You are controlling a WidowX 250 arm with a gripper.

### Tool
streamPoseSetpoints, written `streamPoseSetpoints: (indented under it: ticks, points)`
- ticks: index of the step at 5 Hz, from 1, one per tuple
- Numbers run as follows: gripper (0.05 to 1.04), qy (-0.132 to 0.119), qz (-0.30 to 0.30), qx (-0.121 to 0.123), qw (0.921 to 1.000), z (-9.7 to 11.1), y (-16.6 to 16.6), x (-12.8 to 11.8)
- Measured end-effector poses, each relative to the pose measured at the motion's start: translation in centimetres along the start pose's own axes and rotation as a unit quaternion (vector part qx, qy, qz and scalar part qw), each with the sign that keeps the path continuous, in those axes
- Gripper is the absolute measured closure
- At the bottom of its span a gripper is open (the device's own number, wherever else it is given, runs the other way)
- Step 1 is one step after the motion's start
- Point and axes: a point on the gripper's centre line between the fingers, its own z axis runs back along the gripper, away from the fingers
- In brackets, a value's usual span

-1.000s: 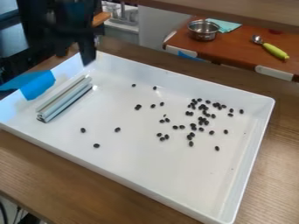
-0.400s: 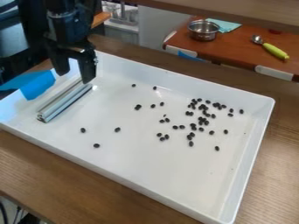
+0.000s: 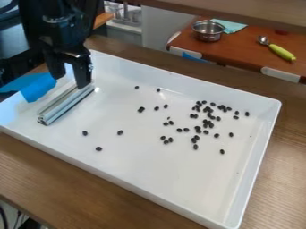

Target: Sweep into pile

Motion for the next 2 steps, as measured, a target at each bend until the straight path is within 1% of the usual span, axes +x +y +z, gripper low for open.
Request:
streamPoseSetpoints:
  ticks: [1,2]
  points:
    - [0.083,0.002,-0.007,0.005,1.0000,-0.46,0.13,-0.27]
    - [0.083,0.004,-0.007,0.011,0.9999,-0.45,1.00,-0.75]
